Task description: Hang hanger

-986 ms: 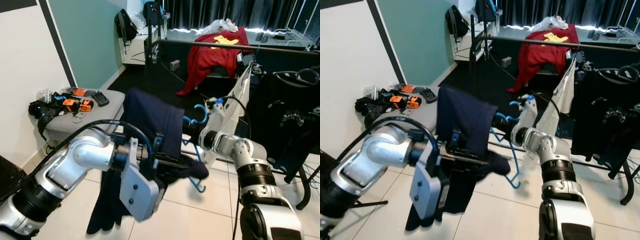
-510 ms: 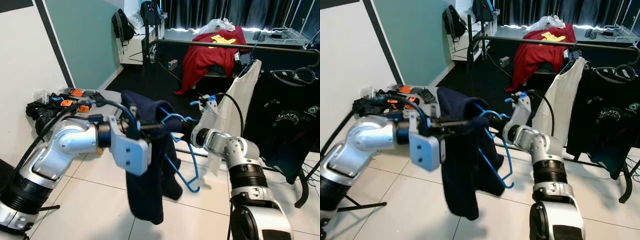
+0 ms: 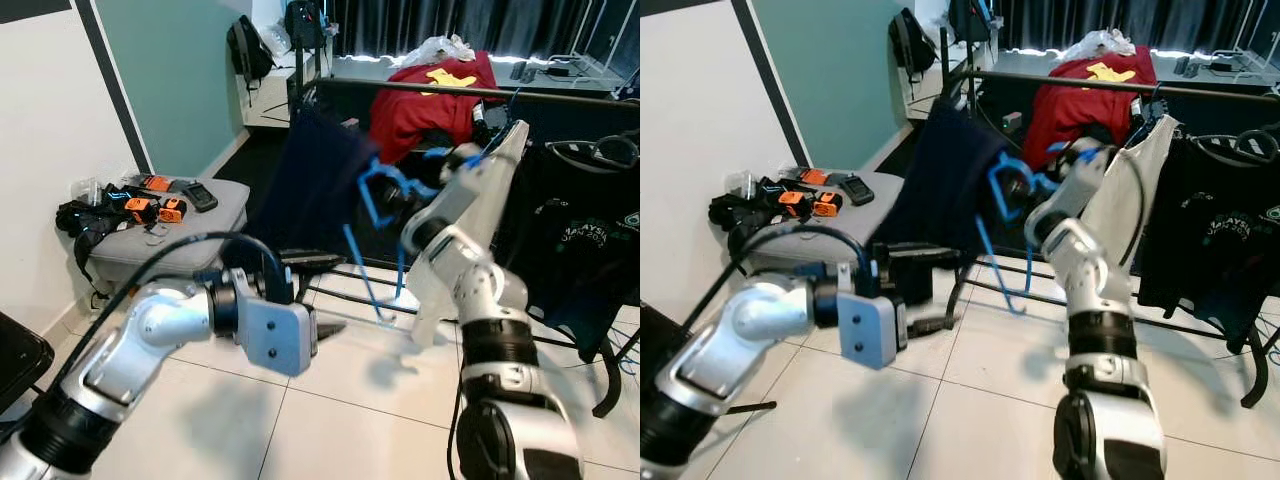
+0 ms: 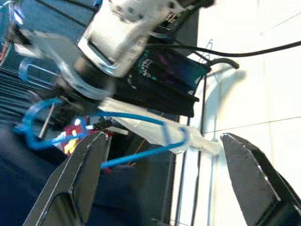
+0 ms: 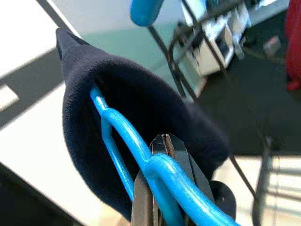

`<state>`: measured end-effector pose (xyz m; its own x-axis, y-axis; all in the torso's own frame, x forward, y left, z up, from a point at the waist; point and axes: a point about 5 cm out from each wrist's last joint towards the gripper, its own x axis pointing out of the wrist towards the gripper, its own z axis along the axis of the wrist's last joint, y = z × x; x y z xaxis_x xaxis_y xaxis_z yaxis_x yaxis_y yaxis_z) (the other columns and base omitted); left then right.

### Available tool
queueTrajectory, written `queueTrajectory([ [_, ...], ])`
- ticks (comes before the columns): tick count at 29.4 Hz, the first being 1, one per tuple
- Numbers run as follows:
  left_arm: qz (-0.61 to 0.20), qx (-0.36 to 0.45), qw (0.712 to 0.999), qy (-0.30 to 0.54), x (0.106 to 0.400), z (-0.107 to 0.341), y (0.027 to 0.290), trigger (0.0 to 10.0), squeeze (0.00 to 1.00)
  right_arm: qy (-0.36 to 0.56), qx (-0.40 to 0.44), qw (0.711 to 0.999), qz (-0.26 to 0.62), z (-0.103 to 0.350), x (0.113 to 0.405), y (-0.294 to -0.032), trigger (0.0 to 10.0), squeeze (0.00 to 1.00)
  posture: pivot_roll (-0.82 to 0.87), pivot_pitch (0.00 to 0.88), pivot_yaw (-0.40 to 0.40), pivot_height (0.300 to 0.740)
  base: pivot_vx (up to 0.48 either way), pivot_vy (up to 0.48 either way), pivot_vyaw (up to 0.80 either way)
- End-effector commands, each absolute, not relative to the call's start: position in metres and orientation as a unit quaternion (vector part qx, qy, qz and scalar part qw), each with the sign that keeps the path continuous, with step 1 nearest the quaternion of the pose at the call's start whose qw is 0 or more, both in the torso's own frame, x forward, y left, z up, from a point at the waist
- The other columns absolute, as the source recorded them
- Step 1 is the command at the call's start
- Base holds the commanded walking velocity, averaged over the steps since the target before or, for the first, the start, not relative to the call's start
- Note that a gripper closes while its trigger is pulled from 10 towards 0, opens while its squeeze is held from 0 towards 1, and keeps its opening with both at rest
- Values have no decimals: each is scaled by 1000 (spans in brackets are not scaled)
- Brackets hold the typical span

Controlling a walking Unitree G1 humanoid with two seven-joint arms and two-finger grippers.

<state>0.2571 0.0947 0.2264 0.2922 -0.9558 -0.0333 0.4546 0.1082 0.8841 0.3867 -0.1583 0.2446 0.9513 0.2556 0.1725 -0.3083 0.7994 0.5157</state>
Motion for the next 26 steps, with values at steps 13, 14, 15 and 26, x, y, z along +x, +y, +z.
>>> queueTrajectory([
  [13,-173,196,904,-340,285,251,108,10000,682,-102,274,914,280,263,373,-119,10000,0,-46,9,9,740,0,0,0],
  [14,-113,131,931,-322,287,246,114,10000,0,-95,268,912,296,260,371,-114,10000,0,-43,11,6,740,0,0,0],
  [15,-113,131,931,-322,287,246,114,10000,0,-95,268,912,296,260,371,-114,10000,0,-43,11,6,740,0,0,0],
  [26,-38,-8,981,-191,283,202,111,10000,0,-97,281,880,370,265,357,-100,10000,0,-36,26,1,740,0,0,0],
])
